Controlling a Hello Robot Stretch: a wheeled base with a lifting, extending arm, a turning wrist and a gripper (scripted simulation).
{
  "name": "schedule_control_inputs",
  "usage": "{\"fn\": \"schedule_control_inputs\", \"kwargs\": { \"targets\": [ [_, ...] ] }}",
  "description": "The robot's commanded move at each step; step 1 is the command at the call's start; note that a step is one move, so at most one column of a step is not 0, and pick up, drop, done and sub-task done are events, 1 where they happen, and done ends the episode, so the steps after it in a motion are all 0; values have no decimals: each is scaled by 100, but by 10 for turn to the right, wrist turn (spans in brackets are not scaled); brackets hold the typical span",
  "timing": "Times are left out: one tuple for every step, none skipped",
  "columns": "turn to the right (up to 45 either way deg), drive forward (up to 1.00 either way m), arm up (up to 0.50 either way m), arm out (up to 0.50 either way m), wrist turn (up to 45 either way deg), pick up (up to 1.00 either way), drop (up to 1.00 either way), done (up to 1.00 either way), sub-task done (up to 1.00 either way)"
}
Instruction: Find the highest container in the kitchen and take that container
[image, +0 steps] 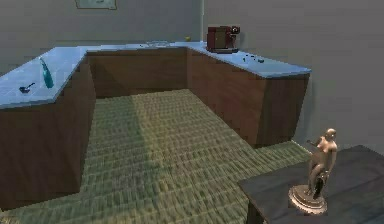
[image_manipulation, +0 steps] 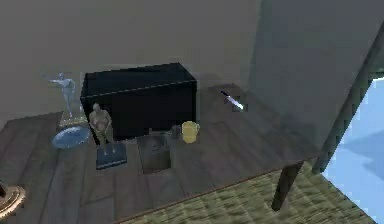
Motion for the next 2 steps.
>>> {"fn": "schedule_control_inputs", "kwargs": {
  "targets": [
    [-180, 0, 0, 0, 0, 0, 0, 0, 0],
    [0, 100, 0, 0, 0, 0, 0, 0, 0]
  ]
}}
